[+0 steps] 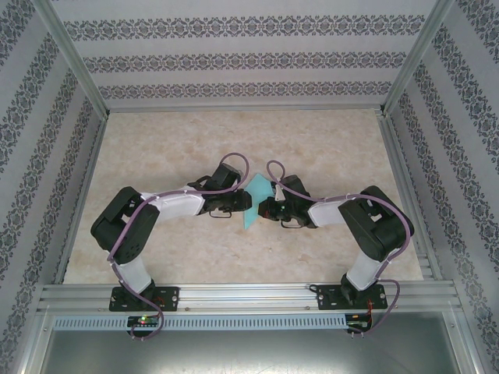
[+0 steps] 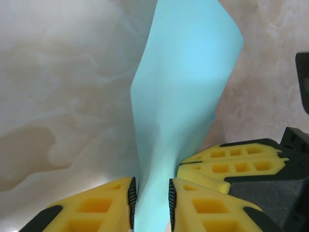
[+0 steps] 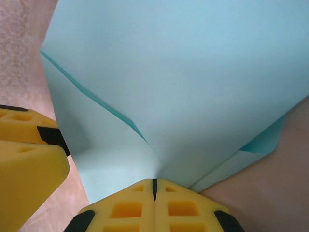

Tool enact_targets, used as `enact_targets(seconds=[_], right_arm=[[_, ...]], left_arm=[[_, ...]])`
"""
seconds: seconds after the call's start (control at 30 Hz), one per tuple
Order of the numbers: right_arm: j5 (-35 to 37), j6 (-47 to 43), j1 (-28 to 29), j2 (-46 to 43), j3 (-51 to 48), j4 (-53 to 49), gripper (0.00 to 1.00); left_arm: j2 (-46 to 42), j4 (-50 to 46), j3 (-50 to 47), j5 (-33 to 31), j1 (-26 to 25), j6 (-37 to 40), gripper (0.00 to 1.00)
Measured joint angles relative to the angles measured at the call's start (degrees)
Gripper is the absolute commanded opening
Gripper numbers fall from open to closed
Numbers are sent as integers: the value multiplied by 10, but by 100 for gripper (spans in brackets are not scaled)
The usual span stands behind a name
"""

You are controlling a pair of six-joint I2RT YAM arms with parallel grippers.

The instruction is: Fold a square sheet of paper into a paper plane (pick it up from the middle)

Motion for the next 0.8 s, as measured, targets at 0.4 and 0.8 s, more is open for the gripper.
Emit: enact_targets(seconds=[0.4,0.8], right_arm=[[0,-2,-1,-1,0,-2,0],[0,-2,-1,-1,0,-2,0]], left_arm=[[0,-2,-7,0,-1,3,13],[3,6,-2,21,-20,6,6]])
